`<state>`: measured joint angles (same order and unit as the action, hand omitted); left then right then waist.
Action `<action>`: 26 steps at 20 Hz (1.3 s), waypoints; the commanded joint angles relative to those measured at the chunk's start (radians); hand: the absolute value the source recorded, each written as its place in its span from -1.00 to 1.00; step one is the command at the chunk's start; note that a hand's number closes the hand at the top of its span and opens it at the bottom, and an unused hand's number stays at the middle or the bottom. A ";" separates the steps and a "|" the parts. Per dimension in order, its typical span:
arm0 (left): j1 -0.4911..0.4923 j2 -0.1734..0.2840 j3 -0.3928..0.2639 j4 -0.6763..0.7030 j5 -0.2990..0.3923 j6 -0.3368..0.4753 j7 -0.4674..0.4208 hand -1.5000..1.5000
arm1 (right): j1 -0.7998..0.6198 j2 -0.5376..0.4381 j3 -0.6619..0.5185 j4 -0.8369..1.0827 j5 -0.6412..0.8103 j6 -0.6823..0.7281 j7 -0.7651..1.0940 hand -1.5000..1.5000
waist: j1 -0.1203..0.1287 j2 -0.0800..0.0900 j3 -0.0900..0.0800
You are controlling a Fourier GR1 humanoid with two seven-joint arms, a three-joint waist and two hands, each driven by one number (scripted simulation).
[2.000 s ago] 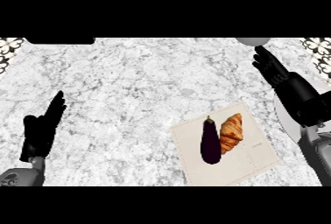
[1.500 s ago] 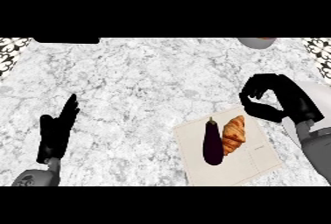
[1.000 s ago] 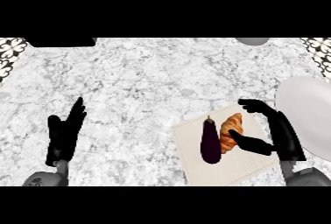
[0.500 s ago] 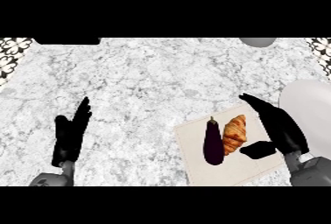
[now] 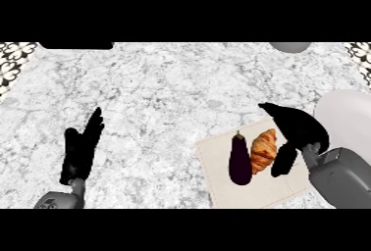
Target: Pick the croissant from the placemat and place it in the plate
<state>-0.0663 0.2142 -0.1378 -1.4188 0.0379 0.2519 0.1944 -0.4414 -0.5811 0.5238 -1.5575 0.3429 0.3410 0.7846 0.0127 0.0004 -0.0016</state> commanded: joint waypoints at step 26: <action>0.050 -0.026 0.083 -0.151 -0.069 -0.068 0.112 0.00 | 0.009 0.280 -0.194 0.332 0.279 0.229 -0.110 -1.00 | -0.005 -0.001 0.002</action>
<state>-0.0455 0.1673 -0.0553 -1.4449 -0.0224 0.1855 0.2100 -0.4276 -0.3151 0.3538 -1.2919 0.5854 0.5842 0.7292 0.0035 0.0000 -0.0001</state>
